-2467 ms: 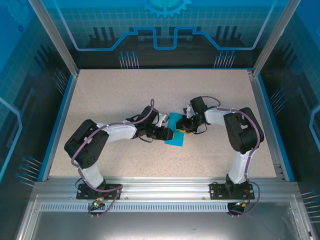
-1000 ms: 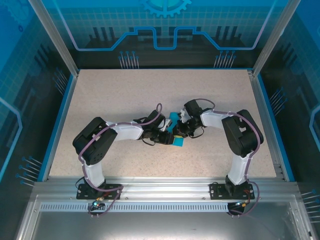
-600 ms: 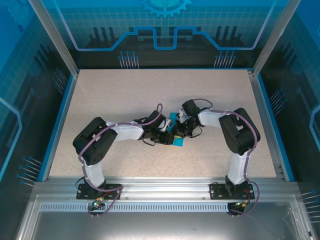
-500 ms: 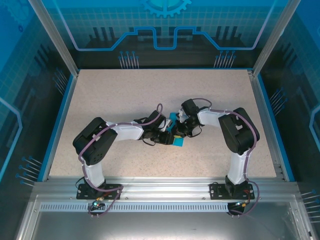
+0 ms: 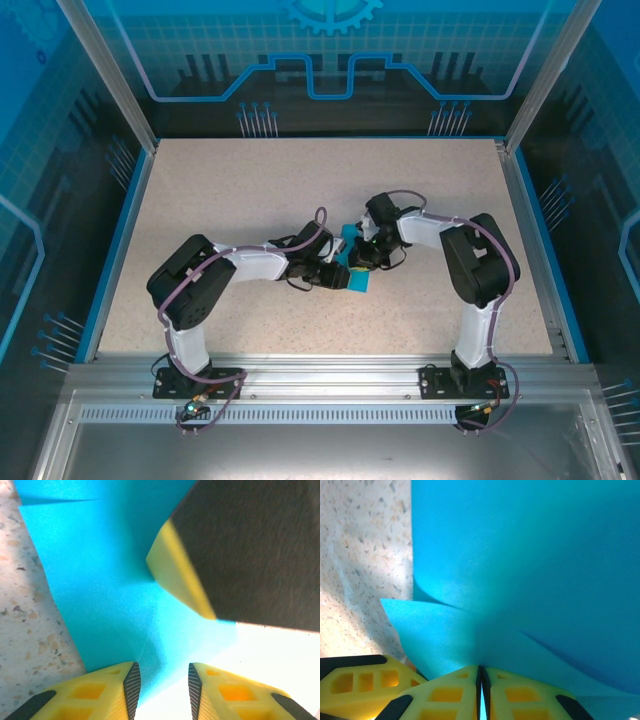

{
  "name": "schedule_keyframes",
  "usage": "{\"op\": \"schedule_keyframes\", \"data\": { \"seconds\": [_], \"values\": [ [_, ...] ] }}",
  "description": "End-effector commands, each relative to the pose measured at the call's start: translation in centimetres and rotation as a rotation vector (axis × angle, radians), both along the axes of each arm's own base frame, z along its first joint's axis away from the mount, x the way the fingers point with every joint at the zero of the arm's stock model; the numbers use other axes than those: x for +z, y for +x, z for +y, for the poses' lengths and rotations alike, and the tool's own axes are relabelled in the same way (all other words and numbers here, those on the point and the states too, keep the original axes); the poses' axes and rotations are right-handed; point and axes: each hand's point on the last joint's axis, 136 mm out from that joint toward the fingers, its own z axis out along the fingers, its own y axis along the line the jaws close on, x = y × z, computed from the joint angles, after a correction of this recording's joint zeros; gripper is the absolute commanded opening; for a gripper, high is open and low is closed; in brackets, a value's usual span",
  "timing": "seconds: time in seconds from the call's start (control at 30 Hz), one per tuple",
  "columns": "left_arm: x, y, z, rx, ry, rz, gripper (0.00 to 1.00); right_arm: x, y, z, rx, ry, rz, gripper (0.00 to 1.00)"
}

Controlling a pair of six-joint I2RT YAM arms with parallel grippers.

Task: Fold a paper plane with a square sheet of paper (fold left side to right side)
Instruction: Fold the triangle a second time at the center of the table, then turn over the paper at the center of the table.

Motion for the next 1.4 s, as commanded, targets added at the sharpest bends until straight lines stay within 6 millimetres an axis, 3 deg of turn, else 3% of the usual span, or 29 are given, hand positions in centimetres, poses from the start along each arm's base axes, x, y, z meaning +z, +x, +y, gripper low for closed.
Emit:
{"op": "schedule_keyframes", "data": {
  "seconds": [0.0,0.37,0.7,0.87,0.97,1.07,1.13,1.23,1.37],
  "values": [
    [-5.6,-4.1,3.9,-0.01,0.196,0.151,0.37,-2.2,1.6,-4.9,-0.07,-0.17,-0.01,0.14],
    [-4.8,-4.1,3.7,-0.015,0.175,0.138,0.37,-2.3,3.4,-8.1,-0.116,-0.196,-0.013,0.14],
    [-3.7,-5.2,4.1,-0.023,0.141,0.135,0.4,-2.3,3.9,-8.0,-0.119,-0.17,-0.004,0.14],
    [-3.6,-6.4,4.9,-0.021,0.132,0.14,0.4,-2.2,4.0,-7.6,-0.139,-0.059,0.015,0.16],
    [-2.7,-6.5,5.1,-0.017,0.119,0.12,0.43,-0.9,4.1,-6.1,-0.138,0.107,0.004,0.19],
    [-0.4,-5.7,5.4,0.001,0.087,0.073,0.45,2.1,4.9,-5.6,-0.123,0.207,-0.076,0.29],
    [1.4,-4.8,5.7,0.021,0.052,0.036,0.52,4.1,5.5,-6.2,-0.126,0.218,-0.132,0.37],
    [3.9,-2.5,5.8,0.063,-0.005,-0.029,0.64,6.3,5.8,-8.6,-0.176,0.184,-0.195,0.48],
    [5.8,0.9,3.9,0.061,-0.069,-0.067,0.7,7.4,5.0,-11.3,-0.236,0.138,-0.243,0.65]
  ]
}}
